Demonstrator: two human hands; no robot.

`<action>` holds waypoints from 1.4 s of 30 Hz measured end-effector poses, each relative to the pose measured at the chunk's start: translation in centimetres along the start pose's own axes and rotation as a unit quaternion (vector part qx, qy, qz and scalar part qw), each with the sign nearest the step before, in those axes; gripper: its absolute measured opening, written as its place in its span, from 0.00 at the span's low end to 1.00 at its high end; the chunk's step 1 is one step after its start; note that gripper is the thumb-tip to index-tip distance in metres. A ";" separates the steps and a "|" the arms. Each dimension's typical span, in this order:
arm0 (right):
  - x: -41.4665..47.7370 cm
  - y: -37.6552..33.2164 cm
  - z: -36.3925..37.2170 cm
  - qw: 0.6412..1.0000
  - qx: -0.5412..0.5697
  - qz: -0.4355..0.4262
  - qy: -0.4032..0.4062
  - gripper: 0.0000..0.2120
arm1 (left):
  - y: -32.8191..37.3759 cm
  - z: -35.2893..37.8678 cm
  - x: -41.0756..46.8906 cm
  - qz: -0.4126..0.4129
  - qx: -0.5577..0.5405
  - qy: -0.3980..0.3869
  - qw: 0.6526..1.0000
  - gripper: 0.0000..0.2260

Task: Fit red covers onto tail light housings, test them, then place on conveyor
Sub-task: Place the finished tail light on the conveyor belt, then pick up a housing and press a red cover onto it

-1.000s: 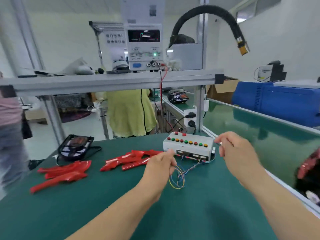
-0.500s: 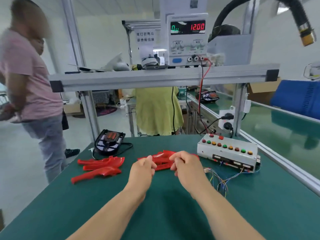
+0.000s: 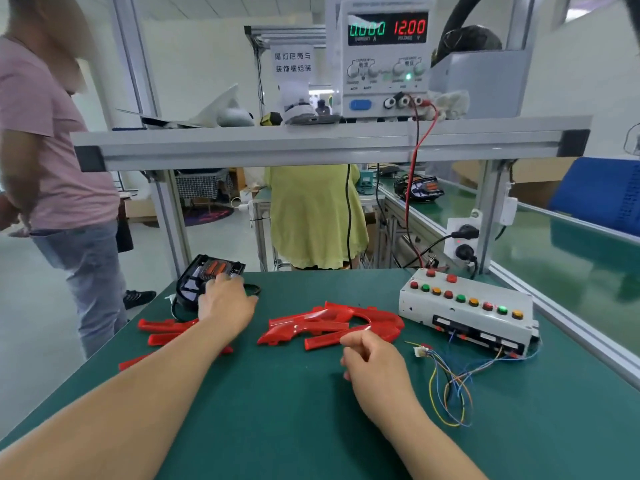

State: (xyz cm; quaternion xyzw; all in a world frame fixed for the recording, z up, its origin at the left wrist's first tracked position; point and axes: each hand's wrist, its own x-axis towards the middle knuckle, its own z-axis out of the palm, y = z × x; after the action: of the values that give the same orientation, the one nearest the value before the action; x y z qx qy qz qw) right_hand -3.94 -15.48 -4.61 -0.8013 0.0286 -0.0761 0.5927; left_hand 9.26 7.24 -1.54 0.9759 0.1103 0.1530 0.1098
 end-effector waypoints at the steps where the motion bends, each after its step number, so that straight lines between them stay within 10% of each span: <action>1: 0.1 0.0 -0.1 1.000 0.005 0.003 0.001 0.11 | -0.2 0.1 0.6 -0.009 0.042 -0.014 0.999 0.22; 12: 0.4 0.5 -0.2 0.998 0.051 0.026 -0.002 0.10 | -0.8 1.5 4.1 -0.117 0.147 -0.109 0.976 0.24; 42: -0.3 -0.1 0.3 0.994 0.105 -0.006 -0.039 0.06 | 5.2 -5.4 -4.3 0.154 0.072 0.087 0.982 0.12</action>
State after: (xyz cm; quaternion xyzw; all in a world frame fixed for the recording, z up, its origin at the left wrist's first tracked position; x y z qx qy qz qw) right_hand -4.19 -15.16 -4.67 -0.7371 -0.0081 -0.0508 0.6739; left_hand 4.42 2.20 3.58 0.9694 -0.0215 0.2444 0.0043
